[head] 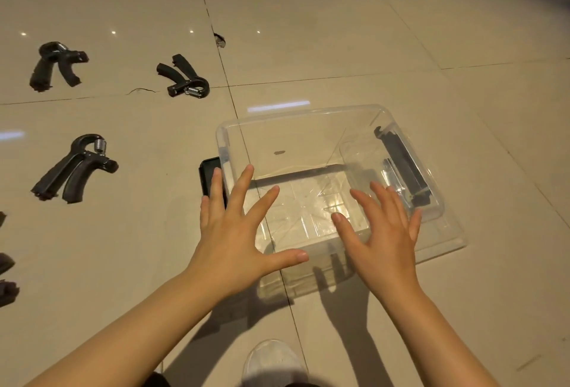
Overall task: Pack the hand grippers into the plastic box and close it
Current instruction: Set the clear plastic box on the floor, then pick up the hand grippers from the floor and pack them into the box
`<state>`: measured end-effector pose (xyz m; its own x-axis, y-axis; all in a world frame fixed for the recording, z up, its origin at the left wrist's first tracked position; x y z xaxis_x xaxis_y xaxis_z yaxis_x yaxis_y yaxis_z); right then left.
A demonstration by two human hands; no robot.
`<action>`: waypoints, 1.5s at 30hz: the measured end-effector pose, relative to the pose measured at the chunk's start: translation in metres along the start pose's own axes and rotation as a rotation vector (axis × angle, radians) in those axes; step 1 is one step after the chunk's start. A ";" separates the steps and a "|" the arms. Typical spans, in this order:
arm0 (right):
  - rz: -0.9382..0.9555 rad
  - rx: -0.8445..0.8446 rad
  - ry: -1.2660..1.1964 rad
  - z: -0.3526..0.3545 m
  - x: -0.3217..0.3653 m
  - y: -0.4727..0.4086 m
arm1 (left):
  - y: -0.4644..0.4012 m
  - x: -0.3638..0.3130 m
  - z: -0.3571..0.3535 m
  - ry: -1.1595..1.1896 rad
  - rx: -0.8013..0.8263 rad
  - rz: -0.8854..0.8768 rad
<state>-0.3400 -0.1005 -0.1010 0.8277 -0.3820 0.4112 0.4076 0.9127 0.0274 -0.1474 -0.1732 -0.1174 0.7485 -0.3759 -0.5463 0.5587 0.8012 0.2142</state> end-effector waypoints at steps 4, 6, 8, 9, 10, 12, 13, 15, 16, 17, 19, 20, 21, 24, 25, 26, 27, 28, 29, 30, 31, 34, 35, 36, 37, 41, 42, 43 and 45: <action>0.251 0.073 -0.083 -0.020 0.072 0.013 | 0.024 0.022 0.032 0.156 -0.098 -0.038; 0.364 0.115 -0.132 -0.028 0.109 0.021 | 0.043 0.049 0.049 0.186 -0.118 0.014; 0.474 0.167 -0.147 -0.038 0.145 0.030 | 0.067 0.082 0.060 0.175 -0.098 0.103; 0.526 0.199 -0.145 -0.044 0.161 0.034 | 0.081 0.100 0.064 0.160 -0.098 0.146; 0.574 0.233 -0.135 -0.051 0.177 0.038 | 0.094 0.118 0.066 0.160 -0.114 0.191; 0.648 0.304 -0.092 -0.067 0.205 0.049 | 0.123 0.153 0.067 0.234 -0.186 0.294; 0.677 0.336 -0.060 -0.077 0.217 0.055 | 0.137 0.170 0.066 0.294 -0.232 0.346; 0.746 0.398 0.023 -0.097 0.241 0.069 | 0.168 0.201 0.060 0.418 -0.322 0.448; 0.792 0.426 0.074 -0.107 0.251 0.077 | 0.183 0.215 0.058 0.470 -0.364 0.496; 0.844 0.450 0.142 -0.116 0.260 0.084 | 0.196 0.228 0.058 0.512 -0.406 0.538; 0.938 0.493 0.312 -0.131 0.278 0.093 | 0.219 0.251 0.066 0.559 -0.493 0.595; 0.978 0.520 0.404 -0.137 0.288 0.095 | 0.229 0.262 0.073 0.573 -0.532 0.613; 1.004 0.558 0.497 -0.141 0.299 0.097 | 0.237 0.270 0.081 0.586 -0.566 0.624; 1.063 0.686 0.697 -0.136 0.341 0.098 | 0.259 0.290 0.109 0.633 -0.652 0.659; 1.084 0.711 0.714 -0.130 0.354 0.097 | 0.263 0.295 0.118 0.632 -0.653 0.664; 1.096 0.735 0.752 -0.123 0.365 0.096 | 0.265 0.300 0.126 0.617 -0.637 0.663; 1.100 0.756 0.787 -0.117 0.376 0.095 | 0.264 0.305 0.134 0.591 -0.611 0.651; 1.105 0.762 0.788 -0.112 0.387 0.093 | 0.261 0.310 0.141 0.556 -0.580 0.630; 1.108 0.764 0.766 -0.109 0.396 0.090 | 0.256 0.315 0.147 0.511 -0.546 0.608; 1.113 0.763 0.744 -0.110 0.405 0.085 | 0.249 0.321 0.152 0.455 -0.511 0.588; 1.114 0.766 0.729 -0.114 0.413 0.079 | 0.240 0.328 0.154 0.395 -0.479 0.567; 1.078 0.802 0.735 -0.149 0.426 0.053 | 0.215 0.349 0.139 0.285 -0.431 0.543; 1.065 0.819 0.736 -0.167 0.427 0.045 | 0.208 0.355 0.129 0.261 -0.429 0.532; 1.053 0.835 0.740 -0.185 0.427 0.037 | 0.200 0.362 0.119 0.226 -0.419 0.519; 1.044 0.853 0.753 -0.202 0.424 0.031 | 0.193 0.369 0.108 0.168 -0.405 0.508; 1.036 0.915 0.886 -0.250 0.396 0.006 | 0.166 0.386 0.063 -0.111 -0.268 0.431; 1.032 0.915 0.914 -0.255 0.390 -0.003 | 0.161 0.388 0.056 -0.181 -0.221 0.422; 1.035 0.907 0.946 -0.259 0.386 -0.013 | 0.156 0.391 0.049 -0.238 -0.186 0.420; 1.051 0.866 0.991 -0.268 0.384 -0.035 | 0.151 0.395 0.040 -0.277 -0.189 0.405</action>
<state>0.0673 -0.3181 -0.1883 0.6272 0.7715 -0.1066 -0.4783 0.4895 0.7291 0.2474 -0.2193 -0.2685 0.9718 -0.1067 -0.2102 0.1496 0.9682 0.2003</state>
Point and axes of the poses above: each hand's wrist, its own y-axis away from the middle knuckle, its own z-axis out of the back of the hand, x = y × z, the point moved 7 cm from there along -y, towards the middle knuckle, and after that the axes turned 6 degrees about x, right-handed, at the moved point
